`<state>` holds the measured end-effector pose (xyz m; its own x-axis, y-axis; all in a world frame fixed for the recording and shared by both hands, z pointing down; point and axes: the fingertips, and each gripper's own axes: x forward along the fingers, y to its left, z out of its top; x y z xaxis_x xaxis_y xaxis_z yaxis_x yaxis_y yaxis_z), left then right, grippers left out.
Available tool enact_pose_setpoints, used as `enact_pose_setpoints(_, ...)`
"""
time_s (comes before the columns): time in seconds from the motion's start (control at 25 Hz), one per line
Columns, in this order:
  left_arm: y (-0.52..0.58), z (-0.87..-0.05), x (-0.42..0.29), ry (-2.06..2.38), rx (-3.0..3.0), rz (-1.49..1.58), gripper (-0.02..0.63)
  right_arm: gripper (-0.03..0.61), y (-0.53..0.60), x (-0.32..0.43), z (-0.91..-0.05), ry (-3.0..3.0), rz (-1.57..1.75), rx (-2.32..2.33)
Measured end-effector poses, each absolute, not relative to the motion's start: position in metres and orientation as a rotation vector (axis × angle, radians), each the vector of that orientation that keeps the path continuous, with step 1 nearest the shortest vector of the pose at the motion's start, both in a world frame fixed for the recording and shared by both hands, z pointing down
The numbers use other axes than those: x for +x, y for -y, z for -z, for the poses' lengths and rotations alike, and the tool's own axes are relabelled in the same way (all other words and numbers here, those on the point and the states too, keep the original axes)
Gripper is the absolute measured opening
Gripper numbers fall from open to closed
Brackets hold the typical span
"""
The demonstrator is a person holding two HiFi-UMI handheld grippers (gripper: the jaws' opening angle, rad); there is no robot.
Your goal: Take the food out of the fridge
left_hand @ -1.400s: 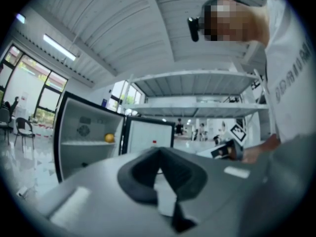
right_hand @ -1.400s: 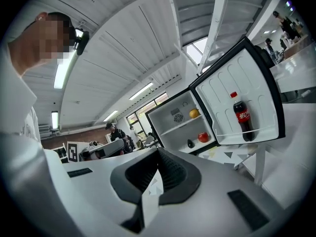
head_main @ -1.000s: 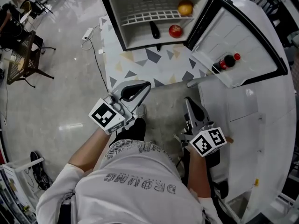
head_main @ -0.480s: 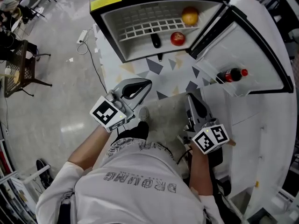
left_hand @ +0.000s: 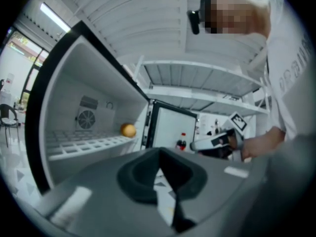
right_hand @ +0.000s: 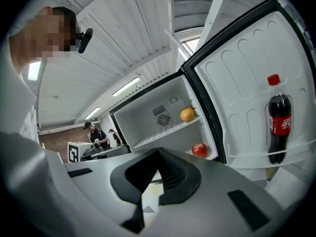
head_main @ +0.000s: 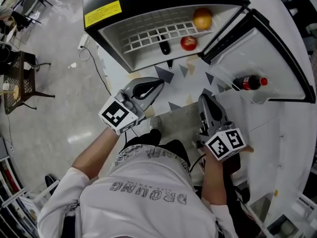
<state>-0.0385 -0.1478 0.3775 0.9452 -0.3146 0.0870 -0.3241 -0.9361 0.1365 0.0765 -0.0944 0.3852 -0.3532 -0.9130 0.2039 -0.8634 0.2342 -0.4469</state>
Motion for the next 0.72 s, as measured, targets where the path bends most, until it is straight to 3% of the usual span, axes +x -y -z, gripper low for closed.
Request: enact_pose_setpoints(0.72, 0.202, -0.419, 0.011, 0.603, 2.944, -0.217, 0.009, 0.0, 0.128, 0.115, -0.412, -2.363, 0.789, -1.685)
